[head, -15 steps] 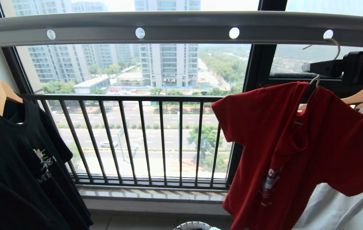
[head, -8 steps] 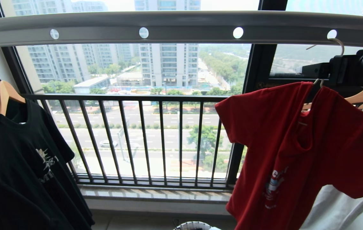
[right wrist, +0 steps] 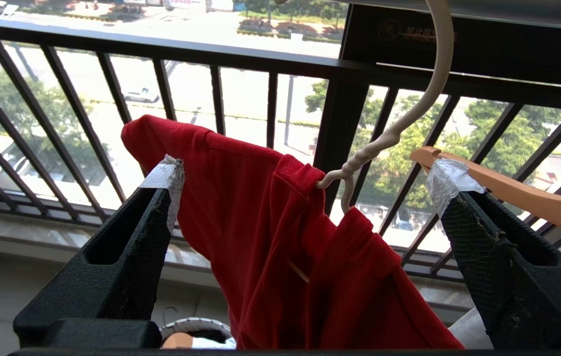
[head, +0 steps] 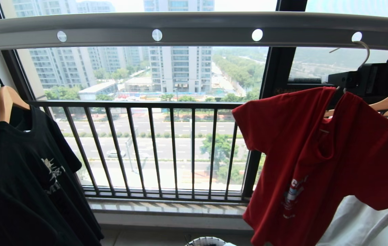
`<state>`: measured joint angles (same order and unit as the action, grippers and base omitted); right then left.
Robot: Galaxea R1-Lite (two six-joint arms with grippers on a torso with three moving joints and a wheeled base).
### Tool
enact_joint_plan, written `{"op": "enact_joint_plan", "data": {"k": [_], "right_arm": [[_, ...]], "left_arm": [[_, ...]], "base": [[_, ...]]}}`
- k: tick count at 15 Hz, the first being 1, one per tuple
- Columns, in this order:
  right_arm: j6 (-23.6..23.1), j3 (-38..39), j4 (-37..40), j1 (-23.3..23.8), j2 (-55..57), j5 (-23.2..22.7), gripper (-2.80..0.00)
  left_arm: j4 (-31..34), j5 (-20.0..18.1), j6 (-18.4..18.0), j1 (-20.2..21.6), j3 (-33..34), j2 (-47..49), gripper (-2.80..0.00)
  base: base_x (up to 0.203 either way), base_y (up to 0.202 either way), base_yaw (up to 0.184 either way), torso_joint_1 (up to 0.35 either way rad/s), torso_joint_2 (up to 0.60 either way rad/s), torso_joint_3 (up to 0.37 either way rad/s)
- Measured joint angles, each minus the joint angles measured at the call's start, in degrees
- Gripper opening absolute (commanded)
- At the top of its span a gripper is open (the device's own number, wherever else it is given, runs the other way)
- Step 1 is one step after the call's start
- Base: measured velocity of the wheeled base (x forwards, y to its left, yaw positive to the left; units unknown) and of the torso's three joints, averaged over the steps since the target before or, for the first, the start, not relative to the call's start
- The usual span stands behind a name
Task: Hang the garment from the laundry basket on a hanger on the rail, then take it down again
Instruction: Take the clothes off the clothes rack
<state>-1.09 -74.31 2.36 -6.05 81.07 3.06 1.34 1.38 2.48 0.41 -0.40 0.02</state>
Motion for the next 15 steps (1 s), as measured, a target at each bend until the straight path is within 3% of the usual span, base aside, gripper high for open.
{"op": "enact_joint_plan", "data": {"k": [9,10,11,15], "right_arm": [[-0.12,-0.10,-1.43,0.71,0.27,0.00,0.00],[-0.09,-0.08,-1.44,0.79,0.38,0.00,-2.05],[-0.09,-0.08,-1.46,0.89,0.52,0.00,-2.80],[-0.20,-0.08,-1.66,1.07,1.01,-0.06,-2.80]], "left_arm": [[-0.02,0.01,0.02,0.00,-0.02,-0.02,-2.80],[-0.02,-0.01,0.01,0.00,-0.02,-0.04,-2.80],[-0.02,-0.01,0.04,0.00,-0.02,-0.05,-2.80],[-0.02,0.01,0.10,0.00,0.02,-0.05,-2.80]], "base": [[0.000,0.000,0.000,0.000,0.00,0.000],[0.000,0.000,0.000,0.000,0.00,0.000],[0.000,0.000,0.000,0.000,0.00,0.000],[0.000,0.000,0.000,0.000,0.00,0.000]]}}
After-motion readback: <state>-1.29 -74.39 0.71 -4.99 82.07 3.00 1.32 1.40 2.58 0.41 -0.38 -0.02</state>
